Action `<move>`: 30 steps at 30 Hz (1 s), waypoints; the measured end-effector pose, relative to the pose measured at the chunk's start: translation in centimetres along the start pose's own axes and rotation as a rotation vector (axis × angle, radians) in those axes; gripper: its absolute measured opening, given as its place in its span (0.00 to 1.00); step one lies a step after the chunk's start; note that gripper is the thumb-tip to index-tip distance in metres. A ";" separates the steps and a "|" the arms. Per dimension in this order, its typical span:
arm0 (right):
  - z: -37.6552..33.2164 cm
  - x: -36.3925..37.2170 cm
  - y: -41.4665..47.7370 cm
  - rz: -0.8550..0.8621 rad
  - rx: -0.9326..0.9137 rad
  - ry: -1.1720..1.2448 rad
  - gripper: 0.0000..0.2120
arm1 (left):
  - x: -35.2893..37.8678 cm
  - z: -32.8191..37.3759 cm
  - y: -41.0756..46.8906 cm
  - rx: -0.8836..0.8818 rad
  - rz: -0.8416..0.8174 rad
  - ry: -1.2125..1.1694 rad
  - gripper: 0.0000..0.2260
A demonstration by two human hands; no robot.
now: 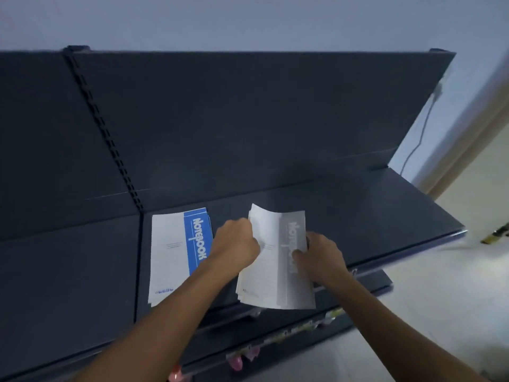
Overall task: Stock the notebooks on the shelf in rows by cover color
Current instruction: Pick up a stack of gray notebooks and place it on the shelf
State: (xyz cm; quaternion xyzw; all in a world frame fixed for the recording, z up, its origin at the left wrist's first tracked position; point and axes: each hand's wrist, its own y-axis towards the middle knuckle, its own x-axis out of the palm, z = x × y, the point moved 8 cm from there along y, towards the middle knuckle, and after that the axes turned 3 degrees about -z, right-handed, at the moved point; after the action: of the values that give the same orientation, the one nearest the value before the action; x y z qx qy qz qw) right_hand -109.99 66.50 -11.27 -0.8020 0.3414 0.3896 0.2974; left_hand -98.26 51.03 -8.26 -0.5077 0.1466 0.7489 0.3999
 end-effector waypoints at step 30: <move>-6.1 5.2 13.8 -0.296 -0.161 -0.233 0.06 | 1.2 -5.7 7.2 -0.371 0.060 0.142 0.14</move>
State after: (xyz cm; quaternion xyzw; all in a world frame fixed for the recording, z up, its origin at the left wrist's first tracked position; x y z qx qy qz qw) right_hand -115.80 52.18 -15.36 -0.8142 0.1508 0.4576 0.3241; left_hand -100.19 43.41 -13.13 -0.6195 0.0493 0.7371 0.2657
